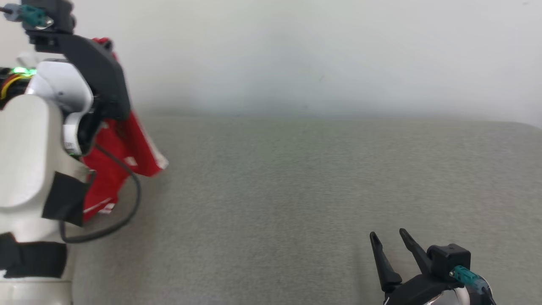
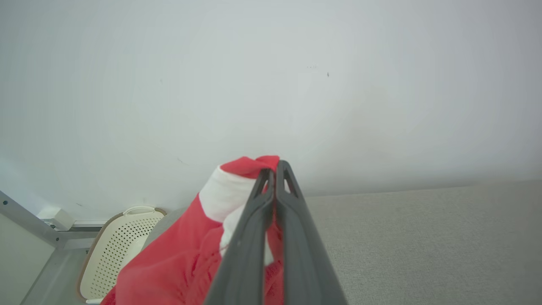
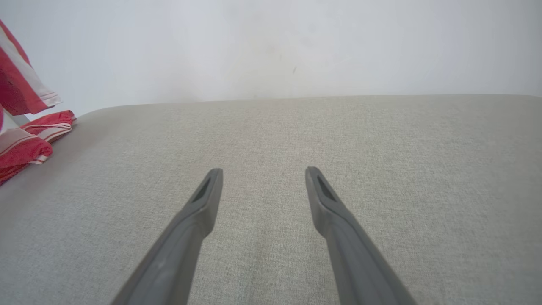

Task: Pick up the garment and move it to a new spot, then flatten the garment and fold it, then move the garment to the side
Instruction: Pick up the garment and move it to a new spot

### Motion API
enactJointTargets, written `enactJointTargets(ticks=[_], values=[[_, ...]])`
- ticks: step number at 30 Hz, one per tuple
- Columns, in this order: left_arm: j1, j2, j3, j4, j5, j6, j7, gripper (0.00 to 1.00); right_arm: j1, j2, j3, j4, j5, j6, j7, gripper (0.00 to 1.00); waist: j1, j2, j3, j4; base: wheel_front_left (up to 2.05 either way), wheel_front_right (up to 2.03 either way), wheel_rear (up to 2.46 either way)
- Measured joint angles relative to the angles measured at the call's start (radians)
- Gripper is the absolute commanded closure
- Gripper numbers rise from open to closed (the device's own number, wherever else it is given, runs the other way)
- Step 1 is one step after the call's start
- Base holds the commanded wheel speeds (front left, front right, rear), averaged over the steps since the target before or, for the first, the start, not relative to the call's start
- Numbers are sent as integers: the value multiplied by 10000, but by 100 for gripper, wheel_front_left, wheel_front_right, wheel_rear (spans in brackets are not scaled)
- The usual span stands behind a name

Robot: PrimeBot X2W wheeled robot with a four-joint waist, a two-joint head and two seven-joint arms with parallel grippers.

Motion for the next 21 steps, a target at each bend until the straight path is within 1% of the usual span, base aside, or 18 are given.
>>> enactJointTargets(ticks=[5, 9, 12, 14, 17, 21], values=[[569, -662, -188, -1160, -370, -58, -33, 100, -139, 0, -230, -58, -40, 0, 27, 0, 0, -1, -336, -798, 0, 0, 0], [1024, -1315, -251, -1820, -878, -69, -303, 100, -197, 2, -362, -267, -209, 0, 196, 0, 2, 1, -446, -1580, 0, 0, 0], [1220, -1613, -391, -2251, -1172, -98, -477, 100, -249, 4, -433, -441, -253, 0, 295, 0, 1, 0, -480, -2206, 0, 0, 0], [1351, -1772, -464, -2493, -1469, -148, -560, 100, -261, 0, -481, -529, -303, 0, 372, 0, 2, 0, -482, -2623, 0, 0, 0], [1714, -1866, -623, -2698, -1540, -134, -677, 100, -224, 0, -566, -635, -332, 0, 431, 0, 2, 0, -459, -3215, 0, 0, 0], [2752, -1779, -844, -2552, -1342, 88, -780, 100, -106, -4, -642, -709, -330, 0, 458, 0, 2, 0, -372, -3887, 0, 0, 0]])
